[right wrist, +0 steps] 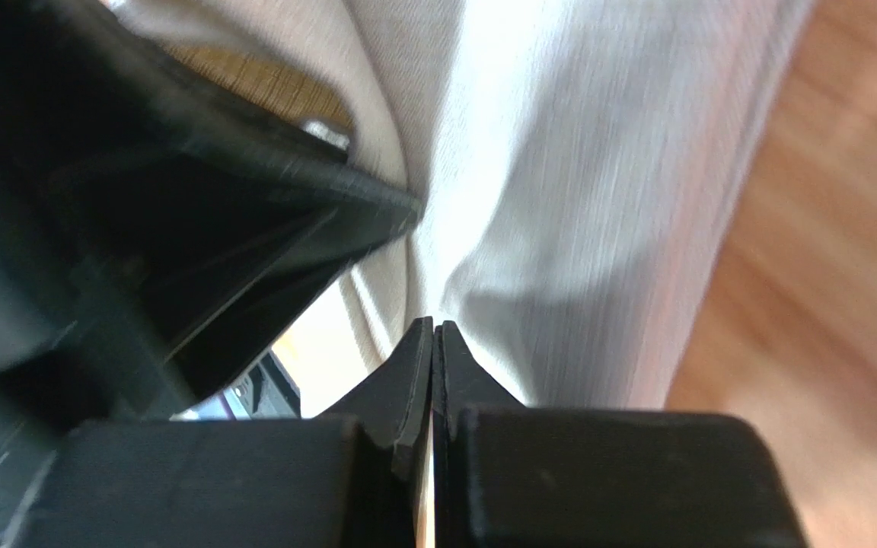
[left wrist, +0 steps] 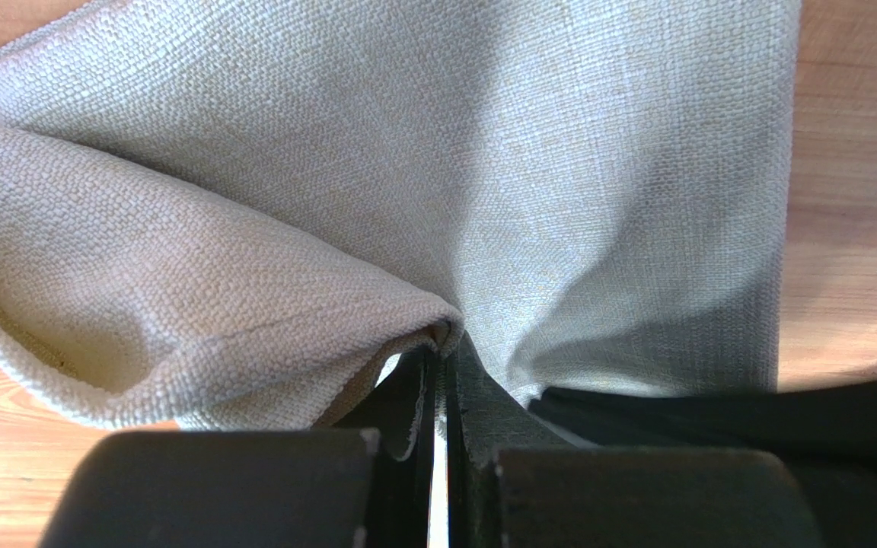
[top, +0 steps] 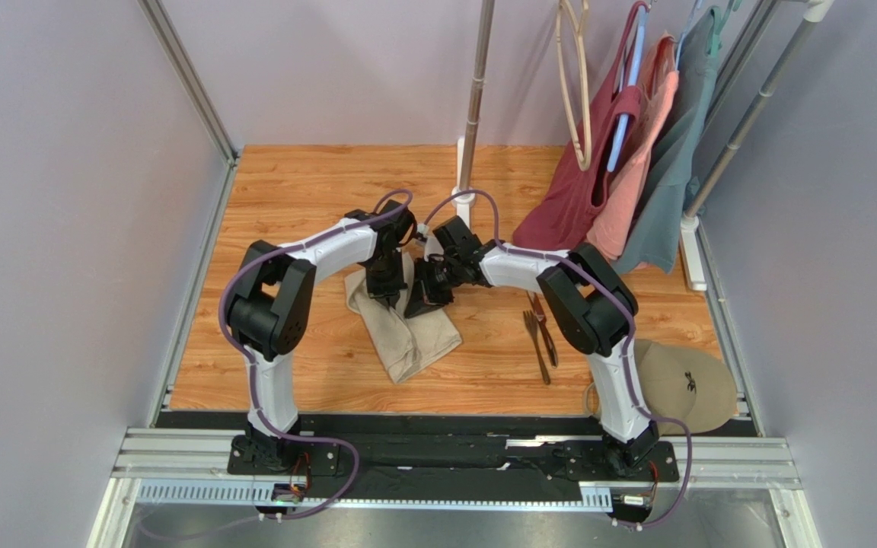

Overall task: Fold the napkin into a case and place the utensils inside
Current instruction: Fold the lower triangle-folded napkin at the center of the board.

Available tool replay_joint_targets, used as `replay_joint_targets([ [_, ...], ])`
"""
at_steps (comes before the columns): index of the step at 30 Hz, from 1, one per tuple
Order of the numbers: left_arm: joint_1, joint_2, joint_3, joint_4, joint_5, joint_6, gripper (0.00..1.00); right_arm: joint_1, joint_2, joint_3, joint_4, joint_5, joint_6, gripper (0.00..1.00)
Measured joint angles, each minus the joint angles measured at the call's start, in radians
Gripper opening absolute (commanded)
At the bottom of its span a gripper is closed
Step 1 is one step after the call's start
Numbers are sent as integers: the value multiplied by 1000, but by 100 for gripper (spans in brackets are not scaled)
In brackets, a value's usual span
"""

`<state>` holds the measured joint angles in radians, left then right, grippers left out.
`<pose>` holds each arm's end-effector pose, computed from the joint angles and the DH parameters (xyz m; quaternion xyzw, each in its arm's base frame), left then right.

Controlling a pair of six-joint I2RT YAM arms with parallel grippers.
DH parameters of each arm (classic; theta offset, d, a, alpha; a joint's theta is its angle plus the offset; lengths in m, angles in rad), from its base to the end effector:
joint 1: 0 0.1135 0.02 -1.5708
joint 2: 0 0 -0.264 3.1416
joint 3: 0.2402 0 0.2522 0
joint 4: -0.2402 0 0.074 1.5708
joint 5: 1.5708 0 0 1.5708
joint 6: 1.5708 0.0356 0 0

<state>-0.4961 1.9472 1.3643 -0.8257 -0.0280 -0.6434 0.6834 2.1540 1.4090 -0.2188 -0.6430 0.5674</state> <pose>0.3279 -0.1763 0.1661 -0.0745 0.9938 -0.0319 0.0757 0.3313 0.2973 0.1277 -0.1468 0.8984 0.4105 0.0534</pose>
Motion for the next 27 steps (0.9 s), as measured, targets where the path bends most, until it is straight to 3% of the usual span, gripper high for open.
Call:
replay_joint_targets([
  [11, 0, 8, 8, -5, -1, -2, 0, -2, -240, -194, -24, 16, -27, 9],
  [27, -1, 30, 38, -24, -8, -6, 0, 123, -232, -223, 42, -85, -36, 6],
])
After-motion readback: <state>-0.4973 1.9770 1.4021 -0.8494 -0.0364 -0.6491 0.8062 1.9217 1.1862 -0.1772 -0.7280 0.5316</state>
